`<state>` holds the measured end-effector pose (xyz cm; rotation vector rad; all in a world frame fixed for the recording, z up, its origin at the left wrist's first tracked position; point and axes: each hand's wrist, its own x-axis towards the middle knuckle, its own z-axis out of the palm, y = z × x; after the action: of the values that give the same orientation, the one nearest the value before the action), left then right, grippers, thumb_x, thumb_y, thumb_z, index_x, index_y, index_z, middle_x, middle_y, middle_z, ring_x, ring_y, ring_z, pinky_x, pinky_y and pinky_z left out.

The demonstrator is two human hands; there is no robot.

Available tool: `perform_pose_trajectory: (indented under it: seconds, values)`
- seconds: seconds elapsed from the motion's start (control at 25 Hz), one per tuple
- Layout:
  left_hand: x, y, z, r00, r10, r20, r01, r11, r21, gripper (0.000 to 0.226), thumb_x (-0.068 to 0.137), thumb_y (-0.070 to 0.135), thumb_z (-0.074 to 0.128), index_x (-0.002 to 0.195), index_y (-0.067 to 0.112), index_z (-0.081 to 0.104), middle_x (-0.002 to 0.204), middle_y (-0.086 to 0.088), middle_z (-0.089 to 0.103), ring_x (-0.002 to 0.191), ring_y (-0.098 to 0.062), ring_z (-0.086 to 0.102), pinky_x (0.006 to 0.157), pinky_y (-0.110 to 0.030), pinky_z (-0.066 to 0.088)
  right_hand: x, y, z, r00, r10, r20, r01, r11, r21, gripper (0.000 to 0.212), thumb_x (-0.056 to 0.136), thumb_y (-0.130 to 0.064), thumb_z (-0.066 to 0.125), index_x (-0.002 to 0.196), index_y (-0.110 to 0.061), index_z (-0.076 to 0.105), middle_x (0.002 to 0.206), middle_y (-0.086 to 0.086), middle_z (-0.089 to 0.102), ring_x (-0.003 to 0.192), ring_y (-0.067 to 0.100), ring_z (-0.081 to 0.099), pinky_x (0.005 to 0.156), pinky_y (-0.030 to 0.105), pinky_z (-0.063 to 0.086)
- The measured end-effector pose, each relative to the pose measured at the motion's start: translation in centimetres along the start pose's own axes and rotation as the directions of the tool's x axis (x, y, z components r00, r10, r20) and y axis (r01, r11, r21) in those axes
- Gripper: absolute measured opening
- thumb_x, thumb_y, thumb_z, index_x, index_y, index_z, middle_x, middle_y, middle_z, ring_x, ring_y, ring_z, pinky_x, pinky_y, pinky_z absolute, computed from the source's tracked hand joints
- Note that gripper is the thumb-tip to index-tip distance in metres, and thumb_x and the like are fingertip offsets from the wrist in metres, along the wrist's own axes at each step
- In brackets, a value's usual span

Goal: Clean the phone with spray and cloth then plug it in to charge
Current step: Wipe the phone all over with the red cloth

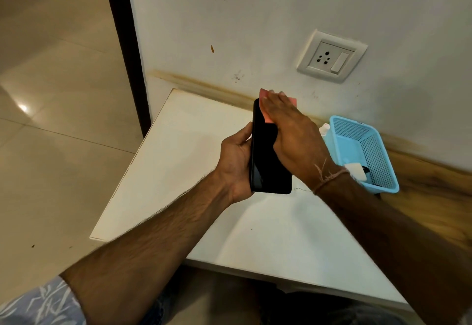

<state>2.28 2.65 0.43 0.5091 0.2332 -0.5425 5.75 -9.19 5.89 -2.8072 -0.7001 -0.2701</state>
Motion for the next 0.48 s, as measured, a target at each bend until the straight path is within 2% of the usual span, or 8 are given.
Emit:
perform_pose_trajectory:
  seconds: [0.08,0.12,0.2,0.28,0.32,0.4,0.48]
  values:
    - [-0.1,0.1,0.0,1.000,-0.012,0.005,0.011,1.000,0.019,0.054,0.096,0.057,0.047,0.123,0.017,0.073,0.115,-0.009,0.074,0.097,-0.029,0.073,0.085,-0.039,0.059,-1.5,-0.5,0.2,1.000,-0.027,-0.013,0.027,0.999,0.022,0.063,0.094,0.002,0.043,0.150,-0.018,0.022,0.158,-0.002,0.018,0.146,0.013,0.010,0.114,0.016,0.004]
    - [-0.2,0.1,0.0,1.000,-0.022,0.004,0.022,0.999,0.036,0.057,0.096,0.058,0.046,0.126,0.017,0.071,0.119,-0.009,0.073,0.102,-0.030,0.072,0.088,-0.041,0.057,-2.9,-0.9,0.4,0.998,-0.057,-0.020,0.058,0.998,0.023,0.066,0.090,0.007,0.044,0.149,-0.015,0.024,0.157,-0.001,0.018,0.145,0.014,0.010,0.115,0.016,0.004]
    - [-0.3,0.1,0.1,0.999,-0.038,0.031,0.037,0.998,0.057,0.064,0.097,0.060,0.041,0.134,0.013,0.065,0.128,-0.012,0.068,0.112,-0.031,0.067,0.097,-0.043,0.051,-6.3,-1.6,0.9,0.992,-0.123,-0.026,0.123,0.992,-0.008,0.073,0.080,0.018,0.050,0.146,-0.007,0.028,0.153,0.005,0.021,0.144,0.023,0.015,0.118,0.031,0.011]
    - [-0.5,0.1,0.2,0.996,-0.042,0.081,0.039,0.999,0.035,0.070,0.098,0.058,0.036,0.141,0.007,0.056,0.134,-0.017,0.060,0.111,-0.033,0.061,0.101,-0.043,0.045,-9.5,-2.2,1.3,0.988,-0.156,-0.005,0.156,0.987,-0.047,0.083,0.067,0.026,0.056,0.142,-0.002,0.034,0.150,0.010,0.029,0.140,0.034,0.023,0.111,0.049,0.021]
    - [-0.6,0.1,0.2,0.994,-0.038,0.102,0.036,0.999,0.020,0.071,0.098,0.057,0.034,0.144,0.005,0.052,0.134,-0.020,0.057,0.110,-0.034,0.058,0.102,-0.044,0.043,-10.9,-2.4,1.5,0.986,-0.164,0.021,0.165,0.984,-0.063,0.086,0.062,0.026,0.059,0.140,-0.001,0.038,0.148,0.012,0.033,0.137,0.037,0.028,0.107,0.053,0.026]
    - [-0.6,0.0,0.3,0.992,-0.029,0.126,0.027,1.000,0.012,0.072,0.098,0.057,0.033,0.146,0.004,0.049,0.134,-0.021,0.055,0.107,-0.035,0.056,0.103,-0.046,0.042,-13.2,-2.4,1.8,0.981,-0.175,0.085,0.182,0.979,-0.087,0.088,0.055,0.023,0.066,0.137,0.000,0.045,0.145,0.015,0.041,0.133,0.041,0.035,0.101,0.056,0.037]
    - [-0.5,-0.1,0.3,0.991,-0.033,0.127,0.033,0.999,0.004,0.073,0.098,0.058,0.032,0.145,0.005,0.050,0.133,-0.021,0.058,0.105,-0.035,0.058,0.102,-0.048,0.043,-14.3,-1.9,1.6,0.976,-0.181,0.117,0.194,0.974,-0.113,0.087,0.053,0.022,0.068,0.135,0.000,0.048,0.143,0.015,0.045,0.131,0.041,0.038,0.099,0.055,0.039]
